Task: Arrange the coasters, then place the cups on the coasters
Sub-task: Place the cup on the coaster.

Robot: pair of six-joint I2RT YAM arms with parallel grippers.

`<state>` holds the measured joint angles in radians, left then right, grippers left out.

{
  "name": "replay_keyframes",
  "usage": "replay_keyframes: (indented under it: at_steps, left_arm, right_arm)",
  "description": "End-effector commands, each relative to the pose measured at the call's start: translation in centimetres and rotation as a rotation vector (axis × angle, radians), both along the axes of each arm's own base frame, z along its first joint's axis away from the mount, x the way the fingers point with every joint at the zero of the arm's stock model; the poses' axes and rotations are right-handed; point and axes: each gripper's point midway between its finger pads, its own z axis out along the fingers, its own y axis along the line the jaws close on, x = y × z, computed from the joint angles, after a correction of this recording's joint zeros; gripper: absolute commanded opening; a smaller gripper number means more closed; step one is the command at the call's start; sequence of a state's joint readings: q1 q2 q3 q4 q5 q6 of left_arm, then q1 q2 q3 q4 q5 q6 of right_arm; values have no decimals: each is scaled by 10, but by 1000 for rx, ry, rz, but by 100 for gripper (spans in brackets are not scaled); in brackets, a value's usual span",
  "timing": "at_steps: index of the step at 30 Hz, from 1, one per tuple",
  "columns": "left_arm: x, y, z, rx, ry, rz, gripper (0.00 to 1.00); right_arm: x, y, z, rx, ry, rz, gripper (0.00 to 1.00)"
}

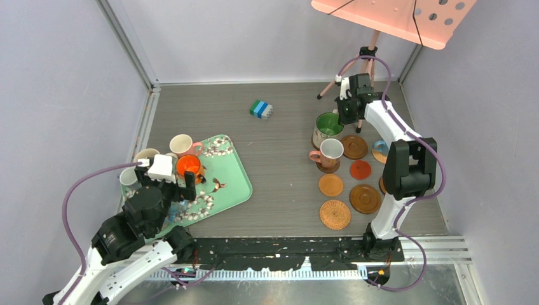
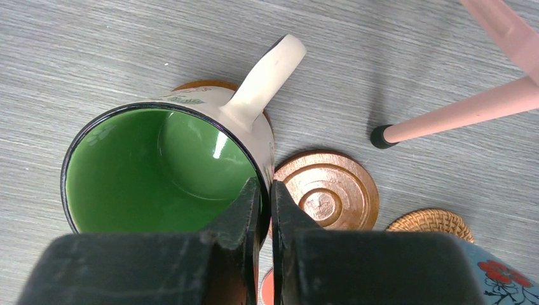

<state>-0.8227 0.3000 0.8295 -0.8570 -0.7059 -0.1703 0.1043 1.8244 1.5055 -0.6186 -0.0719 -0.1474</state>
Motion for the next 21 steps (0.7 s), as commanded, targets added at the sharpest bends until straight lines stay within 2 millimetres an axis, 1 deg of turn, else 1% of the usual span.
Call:
replay_keyframes:
  at_steps: [1,6,14,21]
  left_arm:
    - [5,-3,9,-13,-29,4,99]
    - [5,-3,9,-14,-30,4,99]
    - [5,-3,9,-13,-29,4,99]
    - [5,-3,9,-13,-29,4,99]
  right_arm:
    - [31,-2,51,37,-164,-33,6]
    - [31,0,49,54,-154,-27,5]
    - [29,8,39,85,-113,-2,6]
    - [28,10,38,95,-101,6,5]
